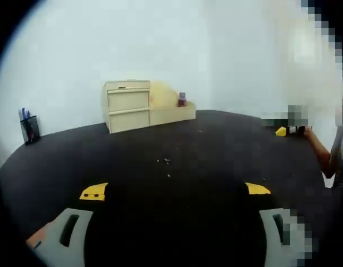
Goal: Open the drawer, pick up the cosmetic bottles from the table one by one, place them into the drawer, release the gripper, close the drawer, and move the gripper away
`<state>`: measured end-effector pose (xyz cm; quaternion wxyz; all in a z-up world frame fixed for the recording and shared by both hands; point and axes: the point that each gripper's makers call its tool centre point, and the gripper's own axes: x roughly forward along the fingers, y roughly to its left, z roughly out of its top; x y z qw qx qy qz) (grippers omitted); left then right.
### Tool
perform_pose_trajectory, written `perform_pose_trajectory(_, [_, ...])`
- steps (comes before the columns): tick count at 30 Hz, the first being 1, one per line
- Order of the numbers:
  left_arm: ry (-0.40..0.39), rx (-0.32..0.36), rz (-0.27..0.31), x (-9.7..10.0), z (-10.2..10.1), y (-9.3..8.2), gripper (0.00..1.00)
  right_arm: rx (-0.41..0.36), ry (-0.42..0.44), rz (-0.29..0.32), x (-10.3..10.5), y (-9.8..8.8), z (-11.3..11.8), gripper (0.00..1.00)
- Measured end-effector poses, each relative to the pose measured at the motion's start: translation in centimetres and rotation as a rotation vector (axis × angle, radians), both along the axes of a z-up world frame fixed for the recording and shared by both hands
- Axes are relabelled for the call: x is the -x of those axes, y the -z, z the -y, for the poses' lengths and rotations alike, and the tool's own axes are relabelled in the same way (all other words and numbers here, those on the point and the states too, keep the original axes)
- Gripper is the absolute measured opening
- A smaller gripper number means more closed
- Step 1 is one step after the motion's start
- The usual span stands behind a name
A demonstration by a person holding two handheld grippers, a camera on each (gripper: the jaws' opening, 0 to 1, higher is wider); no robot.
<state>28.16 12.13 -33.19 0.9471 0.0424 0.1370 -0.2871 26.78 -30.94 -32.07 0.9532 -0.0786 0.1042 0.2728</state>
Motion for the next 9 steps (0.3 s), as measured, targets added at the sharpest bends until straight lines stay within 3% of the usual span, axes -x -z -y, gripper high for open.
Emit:
perform_pose_trajectory(5, [-0.018,-0.003,0.0,0.0,0.1,0.0,0.91,0.024,0.02,0.045,-0.2,-0.3,-0.2,0.68])
perform_pose_trajectory(9, [-0.033,0.0,-0.003,-0.5,0.1,0.1,0.93,0.041,0.013,0.065,-0.2,-0.4,-1.3,0.59])
